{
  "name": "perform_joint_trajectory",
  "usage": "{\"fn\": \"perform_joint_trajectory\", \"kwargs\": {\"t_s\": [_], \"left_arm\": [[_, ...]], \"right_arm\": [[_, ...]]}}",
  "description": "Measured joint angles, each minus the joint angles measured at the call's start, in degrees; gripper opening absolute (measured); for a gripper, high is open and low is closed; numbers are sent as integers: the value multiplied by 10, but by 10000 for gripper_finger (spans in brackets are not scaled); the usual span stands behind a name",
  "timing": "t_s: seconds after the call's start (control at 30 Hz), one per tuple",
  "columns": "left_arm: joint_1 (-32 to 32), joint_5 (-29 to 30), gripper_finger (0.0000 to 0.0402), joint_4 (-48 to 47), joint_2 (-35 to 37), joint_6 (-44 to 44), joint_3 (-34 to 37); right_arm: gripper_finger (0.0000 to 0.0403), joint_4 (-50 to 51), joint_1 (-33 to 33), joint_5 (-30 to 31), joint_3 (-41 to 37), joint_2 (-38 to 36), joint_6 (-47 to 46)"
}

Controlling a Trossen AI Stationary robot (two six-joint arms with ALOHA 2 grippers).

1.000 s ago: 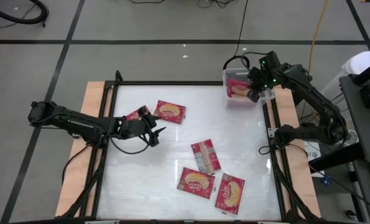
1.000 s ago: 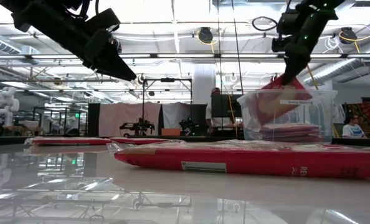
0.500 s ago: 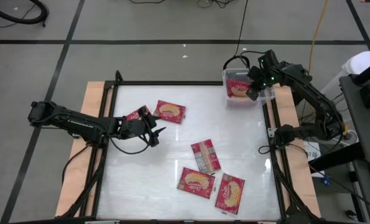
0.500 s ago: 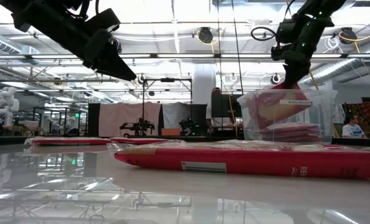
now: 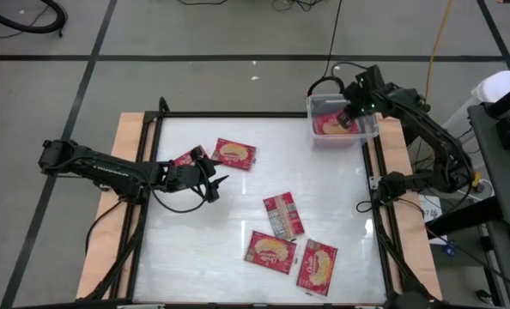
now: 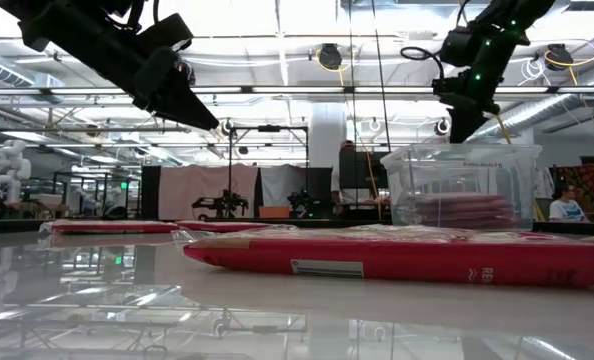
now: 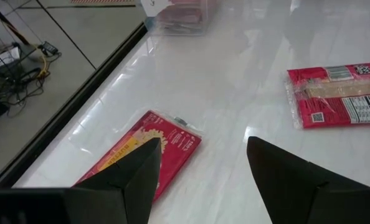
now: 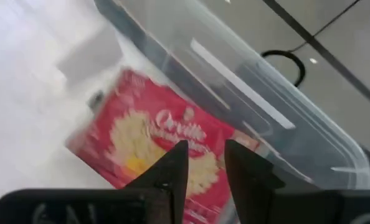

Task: Sort popcorn bags into baskets
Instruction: Put the red popcorn bag into the transparent bin

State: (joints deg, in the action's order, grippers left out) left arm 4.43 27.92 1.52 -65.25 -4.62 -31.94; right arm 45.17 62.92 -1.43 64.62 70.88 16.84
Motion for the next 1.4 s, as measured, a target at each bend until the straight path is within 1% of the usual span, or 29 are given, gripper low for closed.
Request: {"fn": "perform_joint_trajectory", "kwargs": {"t_s": [0.07,0.17,0.23,0.3,0.4,0.43,0.57,0.63,0.7,0.77,0.87,0.97,1.1,1.17,1.4], "left_arm": [[0,0,244,0,0,0,0],[0,0,244,-5,0,0,0],[-4,0,244,-15,0,2,0],[-11,1,243,-31,0,3,0],[-25,5,243,-55,0,3,0],[-30,5,243,-61,-3,3,0],[-45,6,244,-65,-23,6,1],[-50,6,243,-56,-43,7,0],[-56,6,244,-63,-63,4,1],[-61,6,243,-59,-83,-7,1],[-68,6,243,-62,-111,-28,1],[-74,6,243,-64,-135,-37,1],[-88,4,243,-69,-158,-58,0],[-99,-10,244,-75,-163,-68,0],[-137,-17,244,-104,-163,-58,0]], "right_arm": [[100,-12,-6,-29,0,-5,-33],[100,-20,-23,-95,0,-17,-75],[100,-29,-50,-125,-3,-30,-101],[100,-63,-88,-137,-18,-50,-127],[100,-141,-162,-140,-57,-90,-159],[100,-174,-189,-151,-74,-104,-163],[100,-332,-309,-148,-155,-149,-204],[100,-405,-368,-124,-199,-158,-224],[100,-465,-427,-83,-242,-158,-232],[100,-515,-481,-33,-280,-148,-235],[100,-583,-555,32,-322,-114,-235],[100,-659,-610,72,-349,-67,-227],[100,-742,-660,93,-363,6,-220],[100,-776,-676,106,-363,43,-221],[100,-903,-706,107,-363,156,-221]]}}
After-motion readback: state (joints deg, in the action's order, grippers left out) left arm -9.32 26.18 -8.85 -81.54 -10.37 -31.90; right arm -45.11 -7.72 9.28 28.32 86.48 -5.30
